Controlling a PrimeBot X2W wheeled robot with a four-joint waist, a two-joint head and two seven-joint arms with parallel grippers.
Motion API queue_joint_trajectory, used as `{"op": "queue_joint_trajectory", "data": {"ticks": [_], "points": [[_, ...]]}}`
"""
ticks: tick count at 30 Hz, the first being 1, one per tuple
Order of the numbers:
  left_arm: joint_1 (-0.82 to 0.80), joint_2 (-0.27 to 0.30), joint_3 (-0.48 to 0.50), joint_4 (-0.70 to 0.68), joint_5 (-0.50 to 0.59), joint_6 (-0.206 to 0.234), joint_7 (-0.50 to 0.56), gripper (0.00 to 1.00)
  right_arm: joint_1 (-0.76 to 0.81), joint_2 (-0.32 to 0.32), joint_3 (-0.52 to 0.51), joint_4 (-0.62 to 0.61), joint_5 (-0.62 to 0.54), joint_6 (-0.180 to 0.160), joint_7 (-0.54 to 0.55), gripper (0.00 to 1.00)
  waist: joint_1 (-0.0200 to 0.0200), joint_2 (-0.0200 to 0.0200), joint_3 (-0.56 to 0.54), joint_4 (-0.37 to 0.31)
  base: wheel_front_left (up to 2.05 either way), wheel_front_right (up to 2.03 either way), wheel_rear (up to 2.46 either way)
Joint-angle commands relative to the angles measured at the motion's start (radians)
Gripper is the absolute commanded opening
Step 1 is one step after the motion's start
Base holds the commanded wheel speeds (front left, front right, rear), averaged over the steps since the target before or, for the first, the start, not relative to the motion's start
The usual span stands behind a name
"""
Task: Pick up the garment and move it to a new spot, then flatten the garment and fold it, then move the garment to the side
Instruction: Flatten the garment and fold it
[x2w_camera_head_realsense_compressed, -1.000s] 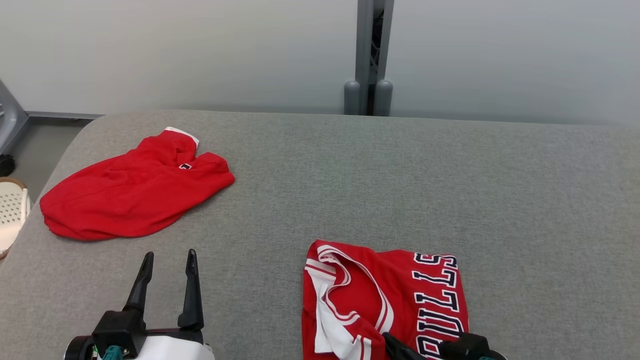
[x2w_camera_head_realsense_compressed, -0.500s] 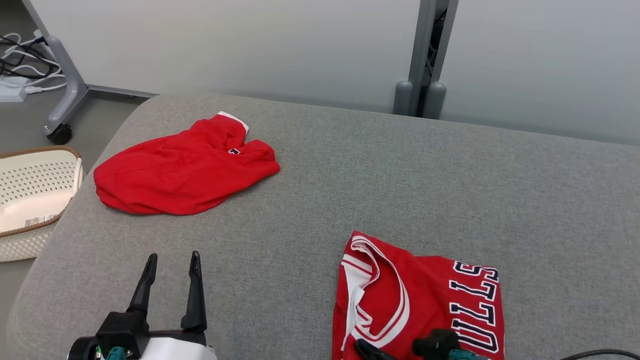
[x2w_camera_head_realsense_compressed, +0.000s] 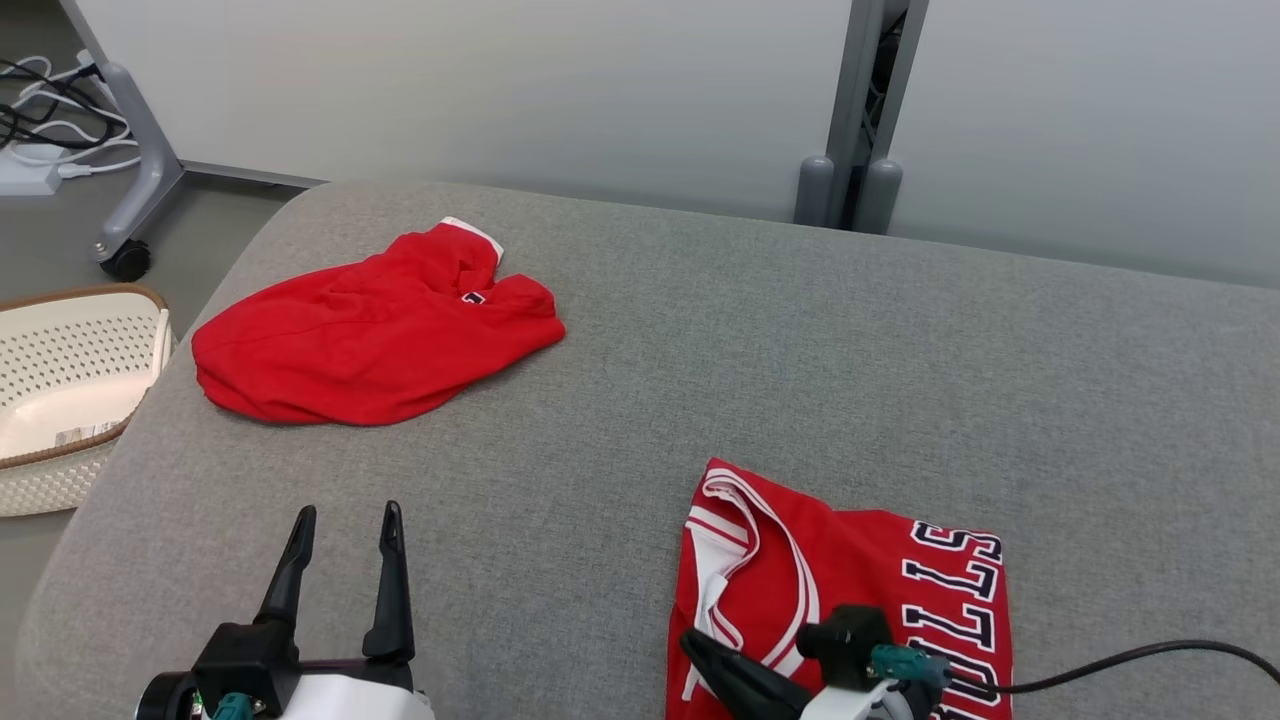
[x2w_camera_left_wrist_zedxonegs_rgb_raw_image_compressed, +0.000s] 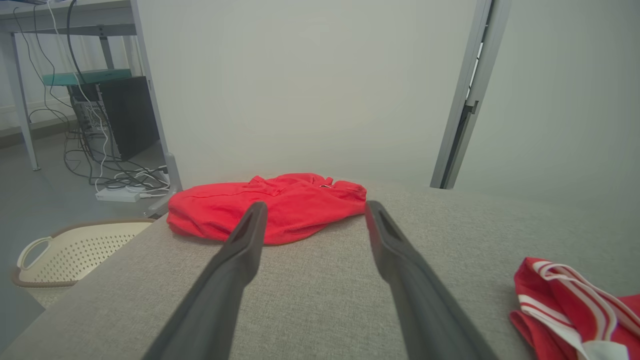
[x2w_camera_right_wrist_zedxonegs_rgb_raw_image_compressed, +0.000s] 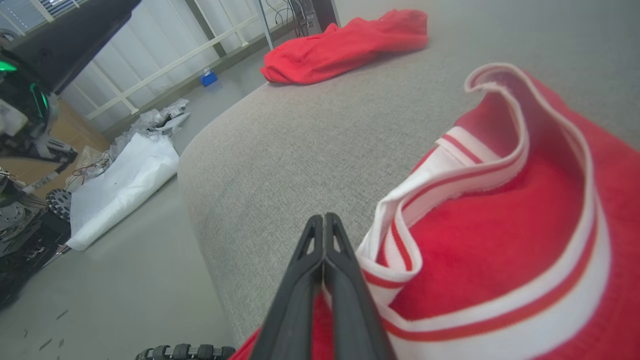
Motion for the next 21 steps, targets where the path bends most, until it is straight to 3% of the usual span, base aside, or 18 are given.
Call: {"op": "queue_joint_trajectory", "data": {"ticks": [1, 12, 21], "points": [[-0.005, 0.003, 0.005, -0.001, -0.001, 0.007, -0.004, 1.0, -0.01, -0.006, -0.011, -0.01, 0.006, 0.0, -0.001, 0.0, 0.0, 0.0, -0.001, -0.007, 0.0, 0.0, 0.0], [0.002, 0.003, 0.008, -0.001, 0.0, 0.003, -0.004, 1.0, 0.074, -0.059, -0.221, -0.12, -0.126, 0.0, -0.001, 0.0, 0.0, 0.0, -0.015, -0.07, 0.0, 0.0, 0.0], [-0.005, 0.003, 0.0, 0.004, 0.009, -0.009, -0.004, 1.0, 0.138, -0.035, -0.289, -0.011, -0.19, 0.0, -0.001, 0.0, 0.0, 0.0, -0.015, -0.072, 0.0, 0.0, 0.0]]}}
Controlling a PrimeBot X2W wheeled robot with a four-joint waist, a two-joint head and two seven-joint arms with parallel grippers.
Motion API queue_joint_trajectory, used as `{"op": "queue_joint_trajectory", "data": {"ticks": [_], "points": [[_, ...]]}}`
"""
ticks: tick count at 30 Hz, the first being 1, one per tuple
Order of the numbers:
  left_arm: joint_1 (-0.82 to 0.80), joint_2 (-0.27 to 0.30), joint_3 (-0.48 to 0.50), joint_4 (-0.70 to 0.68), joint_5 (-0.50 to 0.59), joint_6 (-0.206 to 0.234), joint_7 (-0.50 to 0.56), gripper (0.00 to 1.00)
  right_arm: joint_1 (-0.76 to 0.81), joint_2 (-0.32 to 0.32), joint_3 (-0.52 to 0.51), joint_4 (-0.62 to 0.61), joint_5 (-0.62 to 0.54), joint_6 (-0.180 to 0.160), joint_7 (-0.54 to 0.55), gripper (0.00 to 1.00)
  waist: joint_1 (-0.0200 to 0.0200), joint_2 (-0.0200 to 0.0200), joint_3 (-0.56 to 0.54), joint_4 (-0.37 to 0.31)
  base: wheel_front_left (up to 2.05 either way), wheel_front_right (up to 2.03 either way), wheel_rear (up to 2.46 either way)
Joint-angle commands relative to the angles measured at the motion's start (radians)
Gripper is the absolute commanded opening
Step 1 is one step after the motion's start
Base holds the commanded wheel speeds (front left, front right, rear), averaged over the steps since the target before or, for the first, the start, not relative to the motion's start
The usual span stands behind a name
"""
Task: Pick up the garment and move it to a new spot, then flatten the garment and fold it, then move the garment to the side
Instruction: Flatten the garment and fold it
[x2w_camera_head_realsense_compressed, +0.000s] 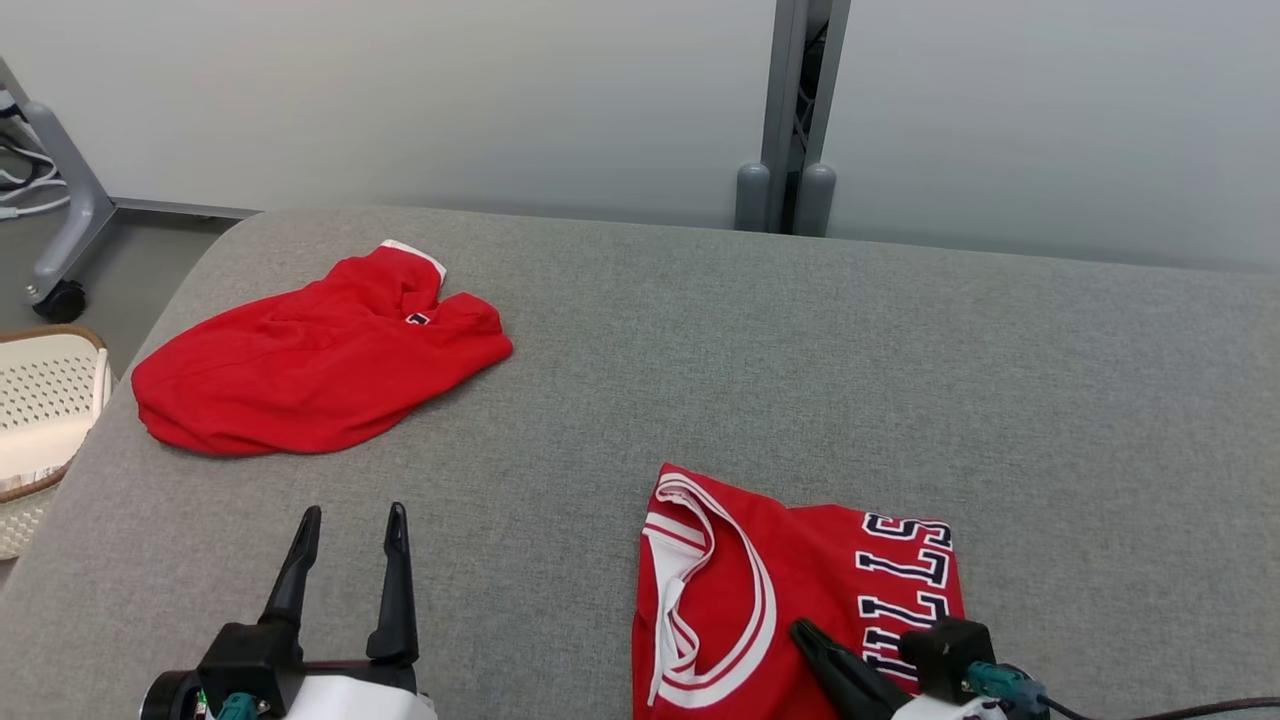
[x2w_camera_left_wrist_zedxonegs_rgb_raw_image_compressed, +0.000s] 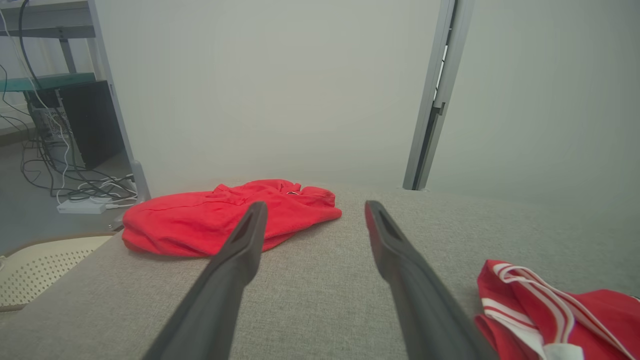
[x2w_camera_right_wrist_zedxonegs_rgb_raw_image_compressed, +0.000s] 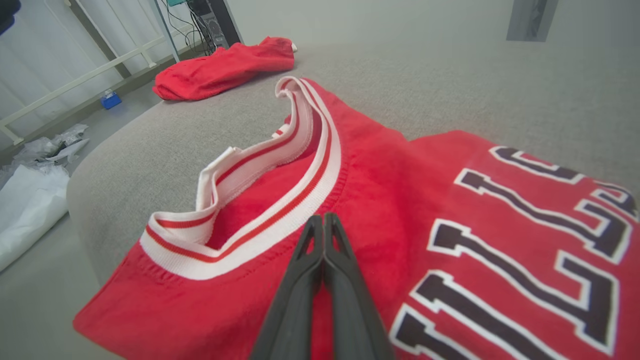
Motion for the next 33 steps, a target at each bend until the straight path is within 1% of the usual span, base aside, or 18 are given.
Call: {"op": "queue_joint_trajectory", "data": {"ticks": [1, 4, 12, 16, 19, 22, 26, 29, 31, 33], "points": [[-0.007, 0.003, 0.0, 0.002, 0.008, -0.004, -0.004, 1.0, 0.003, 0.005, -0.001, 0.015, 0.007, 0.0, 0.0, 0.0, 0.0, 0.0, 0.001, 0.005, 0.0, 0.0, 0.0], [-0.007, 0.003, 0.002, 0.002, 0.012, -0.007, -0.004, 1.0, -0.014, 0.025, 0.015, 0.058, 0.03, 0.0, 0.0, 0.0, 0.0, 0.0, 0.003, 0.011, 0.0, 0.0, 0.0], [0.004, 0.003, 0.01, 0.002, 0.019, -0.007, -0.004, 1.0, -0.058, 0.033, 0.058, 0.118, 0.074, 0.0, 0.0, 0.0, 0.0, 0.0, 0.001, 0.001, 0.0, 0.0, 0.0], [0.009, 0.003, 0.011, 0.0, 0.017, -0.005, -0.004, 1.0, -0.07, 0.026, 0.055, 0.105, 0.082, 0.0, 0.0, 0.0, 0.0, 0.0, -0.006, -0.017, 0.0, 0.0, 0.0], [0.01, 0.003, 0.013, -0.004, 0.011, -0.003, -0.004, 1.0, -0.075, 0.015, 0.038, 0.07, 0.081, 0.0, 0.0, 0.0, 0.0, 0.0, -0.012, -0.044, 0.0, 0.0, 0.0], [0.011, 0.003, 0.015, -0.009, 0.008, -0.001, -0.004, 1.0, -0.087, 0.0, 0.002, 0.019, 0.066, 0.0, 0.0, 0.0, 0.0, 0.0, -0.02, -0.078, 0.0, 0.0, 0.0], [0.008, 0.003, 0.014, -0.015, 0.0, 0.002, -0.004, 1.0, -0.084, -0.024, -0.074, -0.057, 0.022, 0.0, 0.0, 0.0, 0.0, 0.0, -0.028, -0.126, 0.0, 0.0, 0.0], [0.004, 0.003, 0.013, -0.018, -0.003, 0.005, -0.004, 1.0, -0.074, -0.04, -0.15, -0.125, -0.037, 0.0, 0.0, 0.0, 0.0, 0.0, -0.031, -0.163, 0.0, 0.0, 0.0], [0.0, 0.003, 0.016, -0.021, -0.007, 0.008, -0.004, 1.0, -0.063, -0.047, -0.204, -0.174, -0.097, 0.0, 0.0, 0.0, 0.0, 0.0, -0.027, -0.188, 0.0, 0.0, 0.0], [-0.006, 0.003, 0.022, -0.023, -0.013, 0.014, -0.004, 1.0, -0.048, -0.044, -0.249, -0.22, -0.154, 0.0, 0.0, 0.0, 0.0, 0.0, -0.024, -0.211, 0.0, 0.0, 0.0]]}}
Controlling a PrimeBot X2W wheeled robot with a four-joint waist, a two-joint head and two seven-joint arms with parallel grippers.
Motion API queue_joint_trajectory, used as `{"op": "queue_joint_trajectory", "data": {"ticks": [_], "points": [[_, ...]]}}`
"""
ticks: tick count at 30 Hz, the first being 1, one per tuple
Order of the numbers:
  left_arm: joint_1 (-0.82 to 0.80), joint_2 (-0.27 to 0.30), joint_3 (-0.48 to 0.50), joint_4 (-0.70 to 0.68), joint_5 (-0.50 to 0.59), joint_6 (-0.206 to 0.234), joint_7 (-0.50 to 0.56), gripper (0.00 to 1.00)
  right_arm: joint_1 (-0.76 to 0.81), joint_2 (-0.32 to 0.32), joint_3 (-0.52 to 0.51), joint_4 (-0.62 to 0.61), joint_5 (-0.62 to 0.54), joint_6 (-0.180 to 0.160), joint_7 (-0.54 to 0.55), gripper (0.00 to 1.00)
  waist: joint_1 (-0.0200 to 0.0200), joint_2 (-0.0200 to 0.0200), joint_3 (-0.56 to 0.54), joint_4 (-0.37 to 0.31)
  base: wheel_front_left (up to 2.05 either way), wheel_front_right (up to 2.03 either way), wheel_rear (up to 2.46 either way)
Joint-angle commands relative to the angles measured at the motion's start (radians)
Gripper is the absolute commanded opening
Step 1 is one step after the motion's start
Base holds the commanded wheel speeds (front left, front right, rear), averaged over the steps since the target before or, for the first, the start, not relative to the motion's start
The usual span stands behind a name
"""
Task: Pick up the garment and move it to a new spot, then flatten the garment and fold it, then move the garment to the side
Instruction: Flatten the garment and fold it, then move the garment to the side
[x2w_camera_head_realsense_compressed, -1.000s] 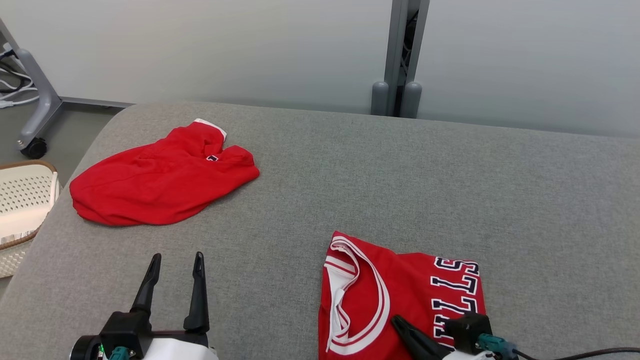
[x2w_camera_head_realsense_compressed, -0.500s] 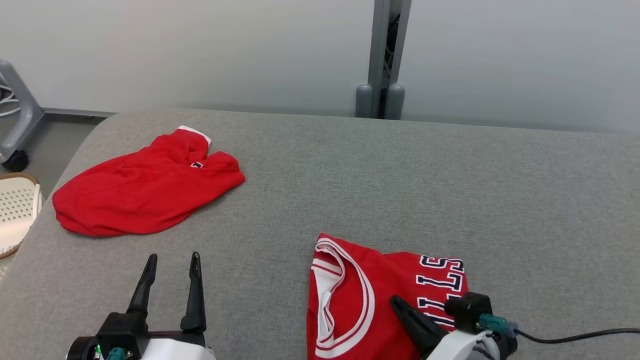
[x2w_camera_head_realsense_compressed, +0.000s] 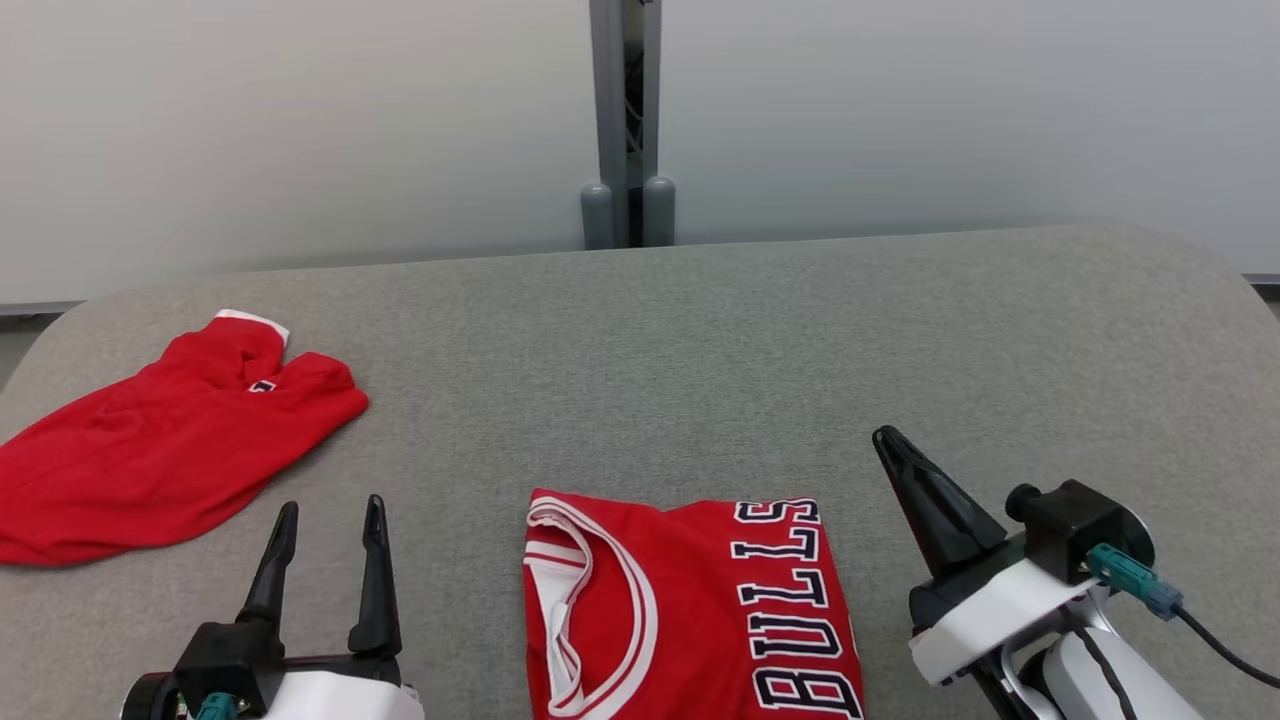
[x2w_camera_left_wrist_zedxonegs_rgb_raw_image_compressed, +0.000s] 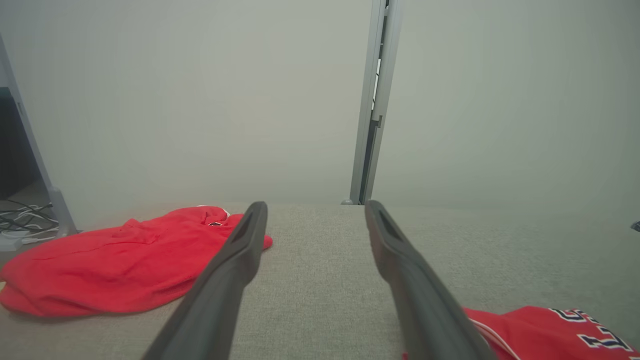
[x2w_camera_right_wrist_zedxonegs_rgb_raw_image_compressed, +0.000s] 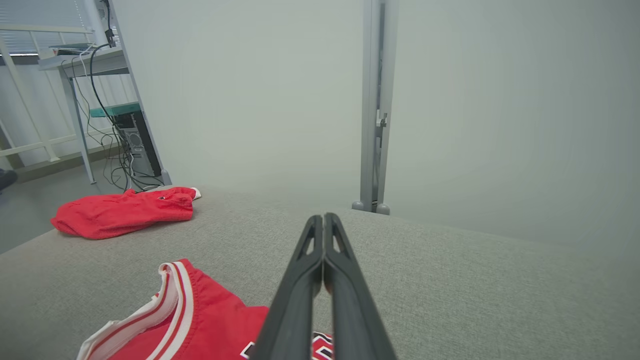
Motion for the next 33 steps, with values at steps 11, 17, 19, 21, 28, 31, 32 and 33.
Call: {"op": "queue_joint_trajectory", "data": {"ticks": [11, 17, 19, 21, 28, 31, 32, 33], "points": [[-0.019, 0.003, 0.015, -0.001, -0.01, 0.0, -0.004, 1.0, 0.123, 0.068, -0.243, -0.146, -0.176, 0.0, 0.0, 0.0, 0.0, 0.0, 0.014, -0.107, 0.0, 0.0, 0.0], [0.003, 0.003, 0.023, 0.013, -0.023, 0.002, -0.004, 1.0, 0.171, 0.108, -0.337, -0.141, -0.205, 0.0, 0.0, 0.29, 0.0, 0.0, 0.016, -0.123, 0.0, 0.0, 0.0], [0.008, 0.004, 0.023, 0.015, -0.025, 0.0, -0.004, 1.0, 0.18, 0.12, -0.359, -0.134, -0.209, 0.0, 0.0, 1.0, 0.0, 0.0, 0.016, -0.123, 0.0, 0.0, 0.0], [0.012, 0.003, 0.022, 0.017, -0.026, -0.002, -0.004, 1.0, 0.179, 0.131, -0.371, -0.133, -0.212, 0.0, 0.0, 1.0, 0.0, 0.0, 0.017, -0.121, 0.0, 0.0, 0.0], [0.016, 0.003, 0.017, 0.018, -0.023, -0.007, -0.004, 1.0, 0.178, 0.136, -0.377, -0.129, -0.214, 0.0, 0.0, 1.0, 0.0, 0.0, 0.014, -0.109, 0.0, 0.0, 0.0], [0.015, 0.003, 0.018, 0.016, -0.026, -0.003, -0.004, 1.0, 0.177, 0.138, -0.371, -0.124, -0.212, 0.0, 0.0, 1.0, 0.0, 0.0, 0.009, -0.105, 0.0, 0.0, 0.0], [0.015, 0.003, 0.019, 0.015, -0.03, 0.0, -0.004, 1.0, 0.177, 0.137, -0.368, -0.121, -0.211, 0.0, 0.0, 1.0, 0.0, 0.0, 0.007, -0.104, 0.0, 0.0, 0.0], [0.017, 0.003, 0.019, 0.015, -0.032, 0.002, -0.004, 1.0, 0.177, 0.133, -0.366, -0.117, -0.211, 0.0, 0.0, 1.0, 0.0, 0.0, 0.006, -0.103, 0.0, 0.0, 0.0]]}}
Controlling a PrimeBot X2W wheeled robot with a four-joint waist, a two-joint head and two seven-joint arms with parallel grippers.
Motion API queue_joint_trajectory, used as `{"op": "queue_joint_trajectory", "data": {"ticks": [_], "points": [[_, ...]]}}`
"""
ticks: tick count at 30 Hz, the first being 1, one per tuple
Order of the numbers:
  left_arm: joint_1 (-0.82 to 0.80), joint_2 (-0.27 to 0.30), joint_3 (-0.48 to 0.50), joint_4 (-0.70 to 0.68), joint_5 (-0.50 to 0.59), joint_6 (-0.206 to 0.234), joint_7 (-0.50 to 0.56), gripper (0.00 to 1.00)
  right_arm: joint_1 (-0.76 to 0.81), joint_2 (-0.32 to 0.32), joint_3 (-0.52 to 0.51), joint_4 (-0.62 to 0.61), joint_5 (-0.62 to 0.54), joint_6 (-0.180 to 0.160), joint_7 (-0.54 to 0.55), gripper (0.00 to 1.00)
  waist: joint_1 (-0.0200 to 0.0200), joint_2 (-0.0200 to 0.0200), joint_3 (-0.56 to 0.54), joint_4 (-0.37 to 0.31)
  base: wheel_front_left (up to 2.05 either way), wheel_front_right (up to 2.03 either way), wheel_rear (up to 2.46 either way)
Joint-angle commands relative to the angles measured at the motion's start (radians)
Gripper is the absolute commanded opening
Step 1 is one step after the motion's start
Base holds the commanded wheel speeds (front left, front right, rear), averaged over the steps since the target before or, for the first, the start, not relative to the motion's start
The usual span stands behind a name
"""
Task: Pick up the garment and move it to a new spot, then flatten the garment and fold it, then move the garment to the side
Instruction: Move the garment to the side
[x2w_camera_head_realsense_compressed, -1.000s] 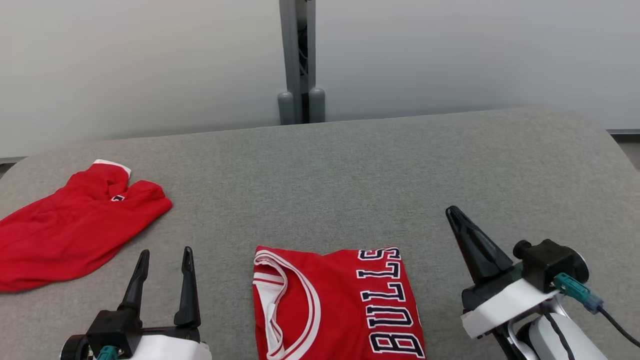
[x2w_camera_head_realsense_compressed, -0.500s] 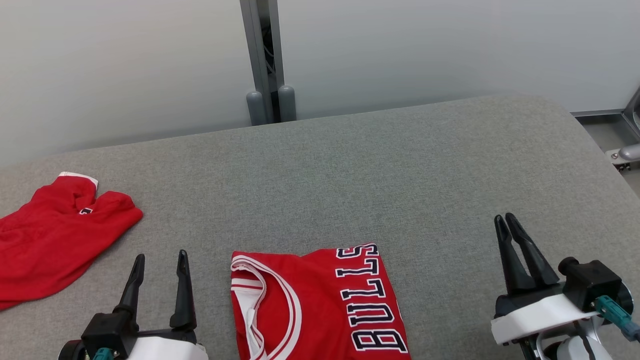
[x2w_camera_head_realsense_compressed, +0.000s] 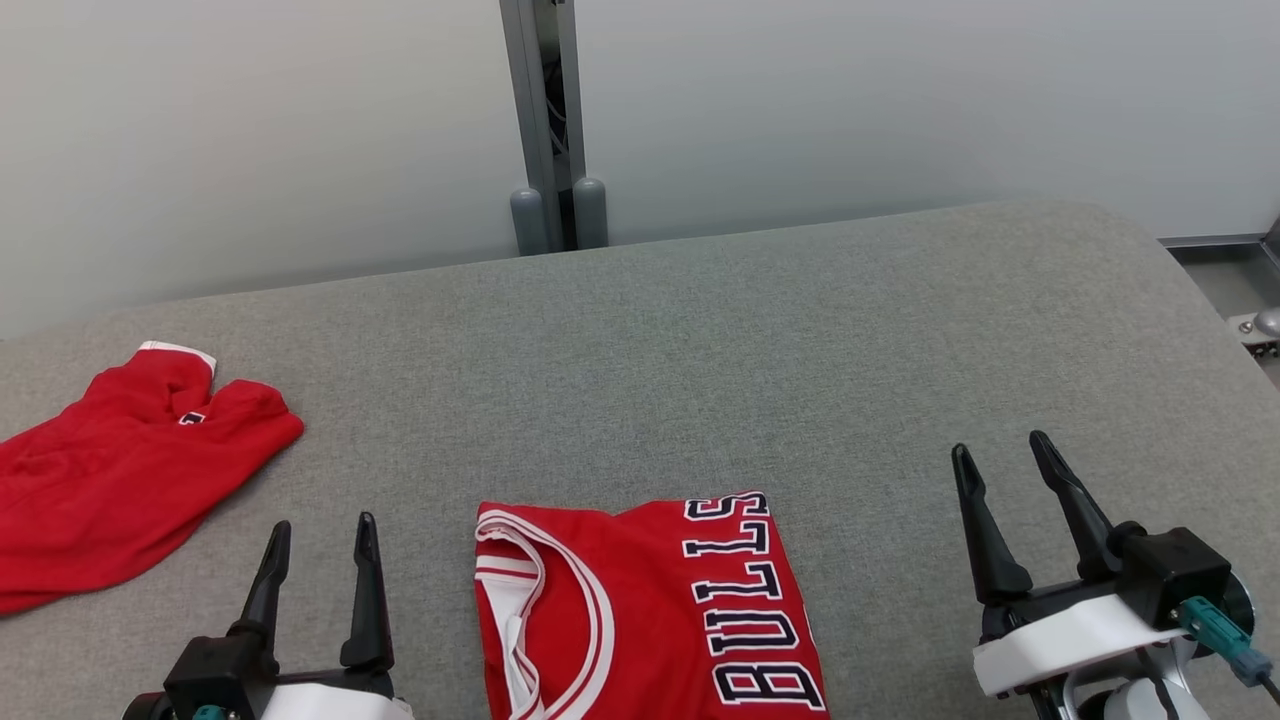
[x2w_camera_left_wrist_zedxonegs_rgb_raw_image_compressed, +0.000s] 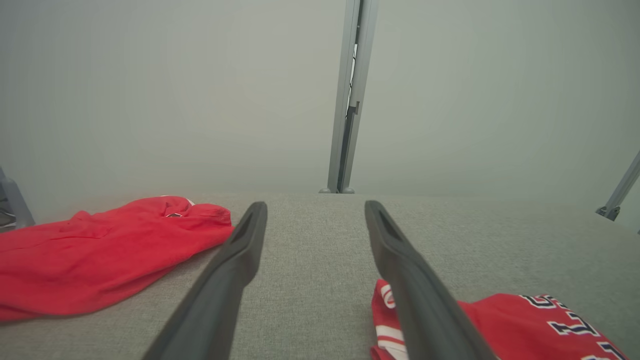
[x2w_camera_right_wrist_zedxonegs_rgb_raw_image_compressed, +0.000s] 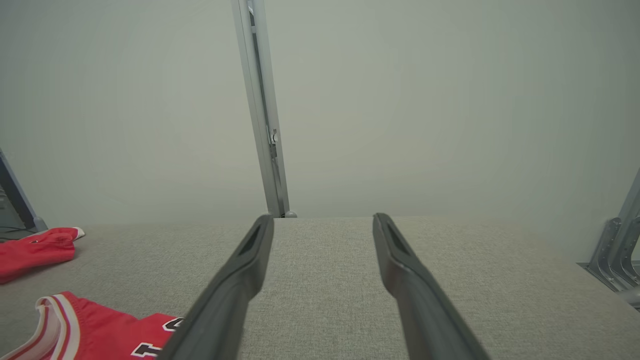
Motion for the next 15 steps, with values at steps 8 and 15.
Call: {"op": "queue_joint_trajectory", "data": {"ticks": [8, 15], "points": [[-0.002, 0.003, -0.005, 0.0, -0.009, 0.007, -0.004, 1.0, -0.004, -0.017, 0.008, 0.021, 0.012, 0.0, 0.0, 1.0, 0.0, -0.0001, -0.003, 0.011, 0.0, 0.0, 0.0], [-0.008, 0.003, -0.01, 0.006, -0.004, 0.002, -0.004, 1.0, -0.015, -0.064, 0.159, 0.111, 0.131, 0.0, 0.003, 1.0, 0.0, -0.0001, 0.004, 0.028, 0.0, 0.0, 0.0]]}}
